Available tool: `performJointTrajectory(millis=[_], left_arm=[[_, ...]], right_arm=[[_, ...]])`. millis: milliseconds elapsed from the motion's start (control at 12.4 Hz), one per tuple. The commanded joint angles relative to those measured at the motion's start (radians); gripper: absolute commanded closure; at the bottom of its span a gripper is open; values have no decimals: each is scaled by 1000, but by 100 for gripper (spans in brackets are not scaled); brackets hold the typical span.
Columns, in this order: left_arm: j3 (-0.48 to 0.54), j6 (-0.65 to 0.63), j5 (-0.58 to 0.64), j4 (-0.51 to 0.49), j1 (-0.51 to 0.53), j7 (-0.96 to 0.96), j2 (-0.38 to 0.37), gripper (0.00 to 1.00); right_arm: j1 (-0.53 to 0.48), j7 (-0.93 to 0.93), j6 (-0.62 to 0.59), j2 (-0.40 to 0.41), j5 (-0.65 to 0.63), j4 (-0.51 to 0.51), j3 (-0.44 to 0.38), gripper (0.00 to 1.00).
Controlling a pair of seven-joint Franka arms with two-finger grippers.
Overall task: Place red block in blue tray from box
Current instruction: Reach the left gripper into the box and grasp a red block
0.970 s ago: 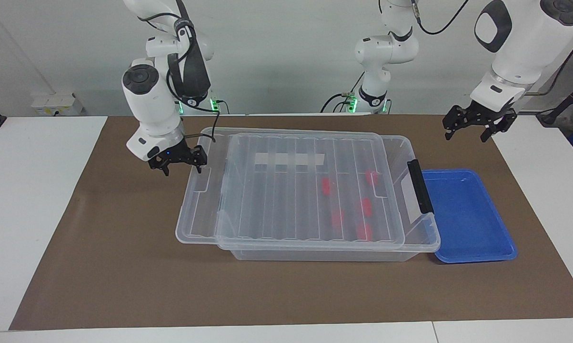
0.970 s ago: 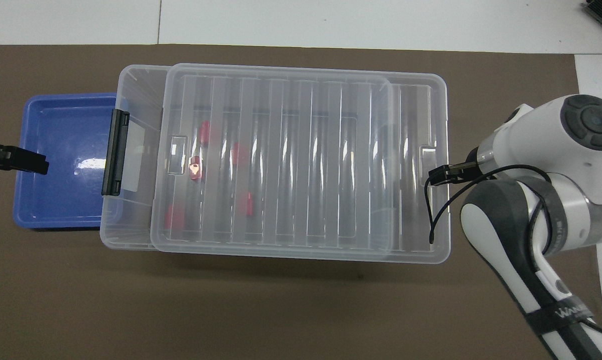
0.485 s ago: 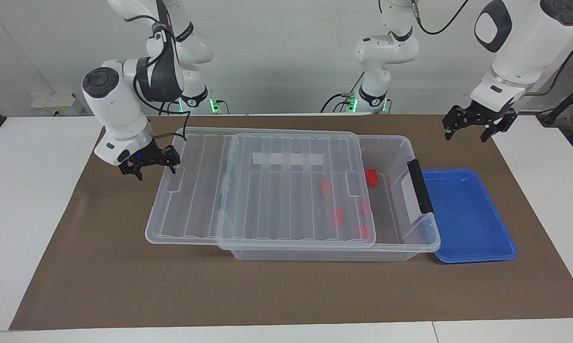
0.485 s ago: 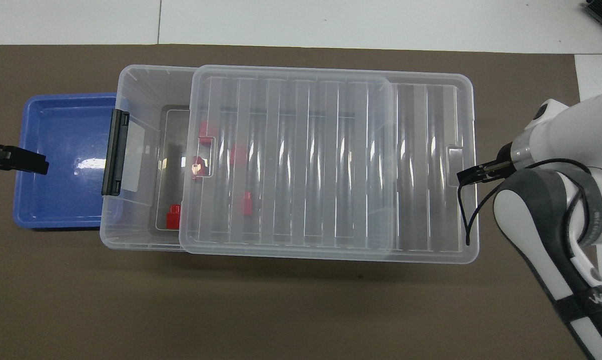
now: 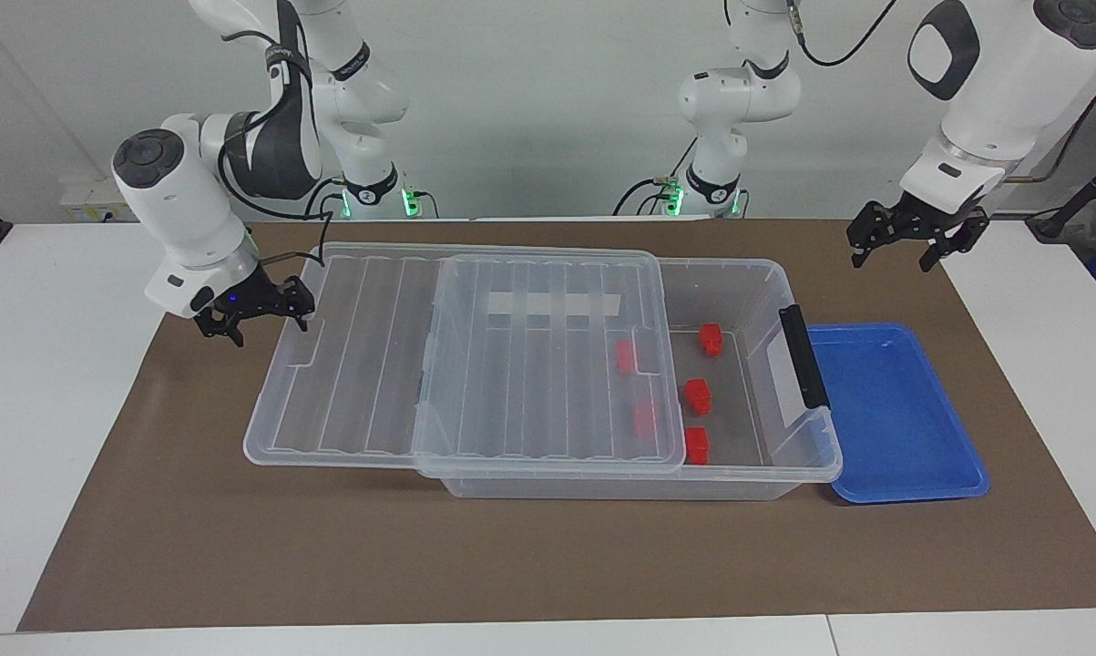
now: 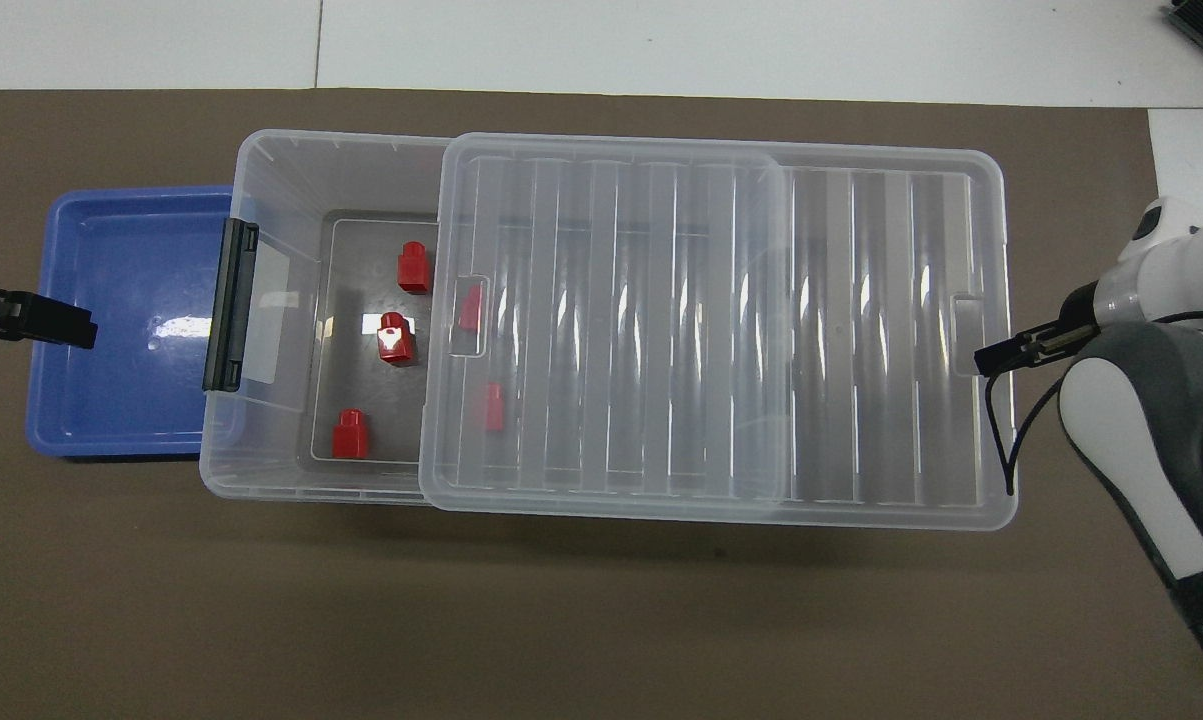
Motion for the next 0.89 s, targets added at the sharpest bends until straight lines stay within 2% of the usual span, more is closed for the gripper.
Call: performJointTrajectory(millis=[0, 243, 485, 809], left_arm=[[-11, 12, -10, -13, -34, -114, -19, 0], [-13, 39, -12, -16, -135, -330, -19, 0], [-11, 58, -10, -21, -217, -429, -21, 0], [-11, 175, -1, -90, -322, -577, 11, 0]], right_arm=[[-33, -45, 14, -14, -4, -24, 8, 0], [-34, -45, 11, -11, -5, -18, 8, 0], [-33, -29, -3, -19, -4, -7, 8, 0], [7, 194, -75, -29, -5, 77, 12, 0]])
